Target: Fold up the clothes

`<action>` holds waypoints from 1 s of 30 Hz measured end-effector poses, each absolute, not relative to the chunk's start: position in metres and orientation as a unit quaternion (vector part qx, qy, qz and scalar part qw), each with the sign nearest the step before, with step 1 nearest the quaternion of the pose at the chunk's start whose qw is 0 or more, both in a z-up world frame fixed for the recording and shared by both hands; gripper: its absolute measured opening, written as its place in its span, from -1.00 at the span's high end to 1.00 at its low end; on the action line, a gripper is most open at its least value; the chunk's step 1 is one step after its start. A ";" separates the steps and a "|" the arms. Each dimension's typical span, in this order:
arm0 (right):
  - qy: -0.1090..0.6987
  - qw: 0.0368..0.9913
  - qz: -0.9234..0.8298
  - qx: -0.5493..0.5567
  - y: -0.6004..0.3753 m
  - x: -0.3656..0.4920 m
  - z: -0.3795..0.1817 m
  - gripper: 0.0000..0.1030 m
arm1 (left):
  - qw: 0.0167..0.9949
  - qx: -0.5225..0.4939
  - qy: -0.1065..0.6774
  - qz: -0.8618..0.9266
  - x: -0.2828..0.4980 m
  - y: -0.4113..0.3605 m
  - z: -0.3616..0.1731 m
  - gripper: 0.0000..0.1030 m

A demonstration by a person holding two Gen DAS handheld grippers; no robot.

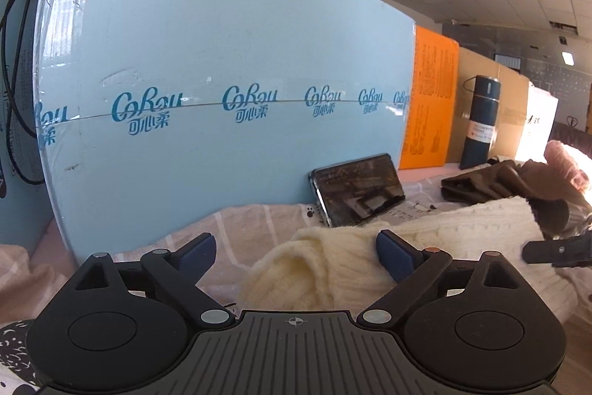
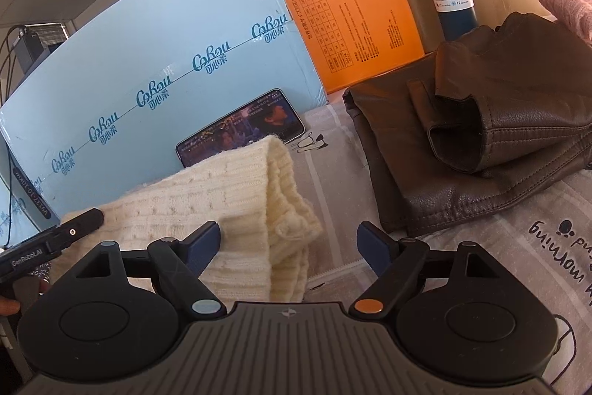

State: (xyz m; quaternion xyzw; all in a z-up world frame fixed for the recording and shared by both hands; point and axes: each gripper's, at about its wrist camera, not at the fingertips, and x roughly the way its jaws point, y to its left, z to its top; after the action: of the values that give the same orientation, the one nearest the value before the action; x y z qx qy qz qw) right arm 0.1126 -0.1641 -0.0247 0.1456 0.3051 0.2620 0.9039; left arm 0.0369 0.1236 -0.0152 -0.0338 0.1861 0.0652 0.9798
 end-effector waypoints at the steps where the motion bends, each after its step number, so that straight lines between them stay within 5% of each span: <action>1: 0.307 0.903 0.262 0.147 -0.164 0.113 -0.025 -0.55 | 0.978 -0.032 0.194 0.069 0.039 0.123 -0.018 -0.85; 8: 0.315 0.899 0.264 0.148 -0.164 0.114 -0.026 -0.55 | 0.972 -0.089 0.205 0.069 0.036 0.138 -0.022 -0.98; 14: 0.328 0.891 0.269 0.162 -0.167 0.117 -0.026 -0.64 | 0.955 -0.267 0.127 0.038 -0.001 0.162 0.009 -0.98; 22: 0.342 0.879 0.282 0.178 -0.170 0.118 -0.029 -0.82 | 0.918 -0.313 0.244 0.025 -0.018 0.154 -0.023 -0.99; 30: 0.357 0.854 0.331 0.186 -0.161 0.120 -0.032 -0.91 | 0.905 -0.352 0.234 -0.047 -0.009 0.148 -0.048 -1.00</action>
State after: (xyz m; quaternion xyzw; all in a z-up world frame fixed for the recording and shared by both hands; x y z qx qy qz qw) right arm 0.1201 -0.1608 -0.0317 0.1862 0.3566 0.3307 0.8537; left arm -0.0093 0.1484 -0.0483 -0.3521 0.2342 -0.0466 0.9050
